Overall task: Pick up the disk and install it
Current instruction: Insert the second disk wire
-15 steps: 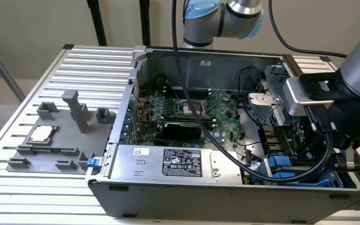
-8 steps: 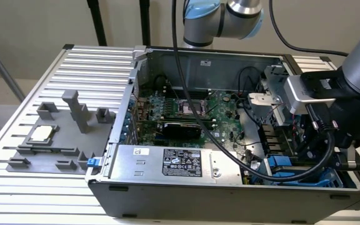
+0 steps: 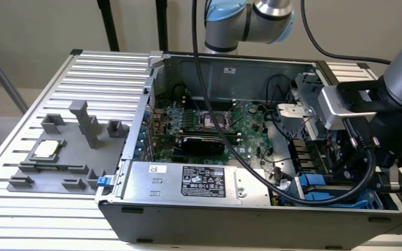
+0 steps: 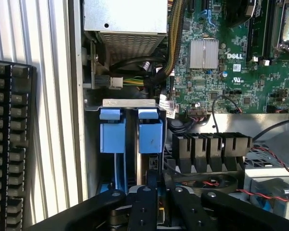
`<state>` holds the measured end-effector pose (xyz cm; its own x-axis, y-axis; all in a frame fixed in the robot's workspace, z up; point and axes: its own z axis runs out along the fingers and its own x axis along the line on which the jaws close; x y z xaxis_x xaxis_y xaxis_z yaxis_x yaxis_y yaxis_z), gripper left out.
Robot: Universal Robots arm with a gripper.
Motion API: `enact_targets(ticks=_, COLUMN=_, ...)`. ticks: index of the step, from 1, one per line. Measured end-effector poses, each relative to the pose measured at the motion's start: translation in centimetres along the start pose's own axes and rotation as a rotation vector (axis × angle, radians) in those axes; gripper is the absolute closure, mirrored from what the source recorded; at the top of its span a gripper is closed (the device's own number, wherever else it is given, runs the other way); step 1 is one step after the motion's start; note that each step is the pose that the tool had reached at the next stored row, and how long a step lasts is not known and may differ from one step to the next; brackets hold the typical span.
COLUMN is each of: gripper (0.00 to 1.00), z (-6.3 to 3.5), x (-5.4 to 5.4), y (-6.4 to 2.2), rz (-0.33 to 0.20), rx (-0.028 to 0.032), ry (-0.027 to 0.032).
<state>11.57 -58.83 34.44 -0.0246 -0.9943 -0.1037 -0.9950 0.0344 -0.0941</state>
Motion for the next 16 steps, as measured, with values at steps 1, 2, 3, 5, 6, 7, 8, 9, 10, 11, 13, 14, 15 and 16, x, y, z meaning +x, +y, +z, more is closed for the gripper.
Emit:
enact_targets(ticks=1, gripper=0.84, z=0.0, x=0.04, y=0.0, rz=0.0, rx=0.0, ry=0.0001)
enact_targets(ticks=2, gripper=0.84, z=0.02, x=0.05, y=0.0, rz=0.0, rx=0.0, ry=0.0002)
enact_targets(ticks=3, gripper=0.84, z=0.05, x=0.06, y=0.0, rz=0.0, rx=0.0, ry=0.0003)
enact_targets(ticks=5, gripper=0.84, z=0.15, x=0.08, y=0.01, rz=0.0, rx=0.0, ry=0.0003)
enact_targets(ticks=6, gripper=0.84, z=0.22, x=0.09, y=0.02, rz=0.0, rx=0.0, ry=0.0003)
enact_targets(ticks=7, gripper=0.84, z=0.28, x=0.09, y=0.02, rz=0.0, rx=0.0001, ry=0.0003)
enact_targets(ticks=8, gripper=0.84, z=0.35, x=0.1, y=0.03, rz=0.0, rx=0.0, ry=0.0002)
enact_targets(ticks=9, gripper=0.84, z=0.39, x=0.1, y=0.03, rz=0.0, rx=0.0, ry=0.0005)
enact_targets(ticks=10, gripper=0.84, z=0.44, x=0.11, y=0.04, rz=0.0, rx=0.0, ry=0.0004)
enact_targets(ticks=11, gripper=0.84, z=0.5, x=0.12, y=0.04, rz=0.0, rx=0.0, ry=0.0004)
enact_targets(ticks=13, gripper=0.84, z=0.61, x=0.13, y=0.06, rz=0.0, rx=0.0, ry=0.0002)
enact_targets(ticks=14, gripper=0.84, z=0.67, x=0.14, y=0.06, rz=0.0, rx=0.0, ry=0.0004)
enact_targets(ticks=15, gripper=0.84, z=0.71, x=0.14, y=0.06, rz=0.0, rx=0.0, ry=0.0007)
enact_targets(ticks=16, gripper=0.84, z=0.75, x=0.14, y=0.07, rz=0.0, rx=0.0, ry=0.001)
